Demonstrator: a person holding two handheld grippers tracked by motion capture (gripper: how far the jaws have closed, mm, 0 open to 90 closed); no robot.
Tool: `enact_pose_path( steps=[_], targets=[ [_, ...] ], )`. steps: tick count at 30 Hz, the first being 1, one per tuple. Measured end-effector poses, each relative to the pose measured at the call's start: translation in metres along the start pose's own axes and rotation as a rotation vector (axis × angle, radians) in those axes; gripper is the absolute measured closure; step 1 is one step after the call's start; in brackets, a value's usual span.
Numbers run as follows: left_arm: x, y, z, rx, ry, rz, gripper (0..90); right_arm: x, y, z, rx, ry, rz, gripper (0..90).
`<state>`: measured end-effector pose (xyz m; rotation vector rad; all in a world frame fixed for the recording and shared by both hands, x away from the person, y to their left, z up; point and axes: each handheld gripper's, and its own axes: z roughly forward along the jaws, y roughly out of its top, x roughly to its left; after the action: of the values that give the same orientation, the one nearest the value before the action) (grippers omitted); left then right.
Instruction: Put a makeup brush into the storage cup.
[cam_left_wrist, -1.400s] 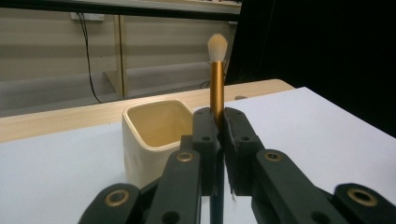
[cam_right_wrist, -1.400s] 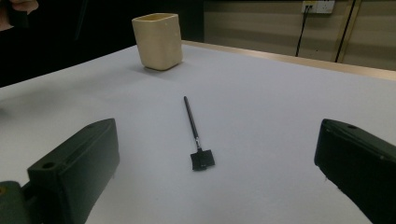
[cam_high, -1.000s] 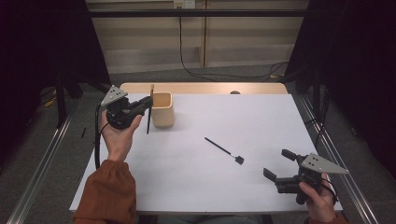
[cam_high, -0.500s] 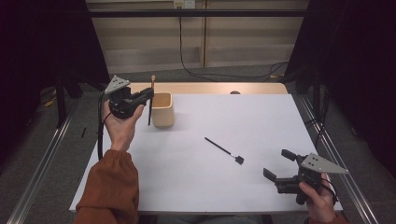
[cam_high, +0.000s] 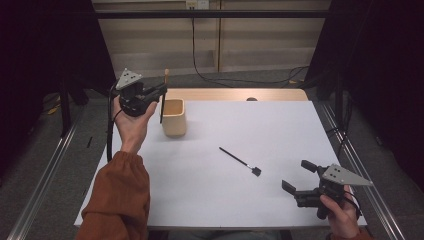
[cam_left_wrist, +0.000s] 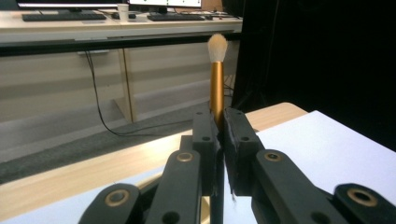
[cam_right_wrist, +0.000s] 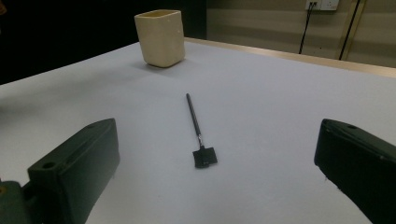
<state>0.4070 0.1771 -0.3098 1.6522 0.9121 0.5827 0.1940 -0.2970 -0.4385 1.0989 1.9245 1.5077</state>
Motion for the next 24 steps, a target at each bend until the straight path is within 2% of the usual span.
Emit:
enact_pose_path(
  steps=[6, 8, 14, 18, 21, 23, 24],
  targets=[
    [0.003, 0.002, 0.009, 0.007, 0.003, -0.007, 84.1, 0.0, 0.0, 0.0, 0.001, -0.002, 0.003, 0.0],
    [0.003, 0.004, 0.011, -0.003, 0.0, -0.022, 84.1, 0.0, 0.0, 0.0, 0.0, -0.002, 0.003, 0.0],
    [0.002, 0.01, 0.018, -0.026, 0.01, -0.004, 84.2, -0.001, 0.0, 0.0, -0.002, -0.002, -0.003, 0.0],
    [0.006, 0.012, 0.023, -0.035, 0.02, -0.01, 84.2, 0.0, 0.0, -0.001, -0.003, 0.0, 0.0, 0.0],
    [0.007, 0.014, 0.022, -0.062, 0.0, -0.033, 84.1, 0.0, 0.0, -0.001, -0.002, 0.0, -0.001, 0.0],
    [0.006, 0.017, 0.023, -0.058, 0.01, -0.012, 84.2, -0.001, 0.0, -0.001, -0.003, -0.002, -0.001, 0.0],
    [0.006, 0.018, 0.024, -0.063, 0.009, -0.014, 84.2, -0.001, 0.0, -0.001, -0.003, 0.0, -0.001, 0.0]
  ],
)
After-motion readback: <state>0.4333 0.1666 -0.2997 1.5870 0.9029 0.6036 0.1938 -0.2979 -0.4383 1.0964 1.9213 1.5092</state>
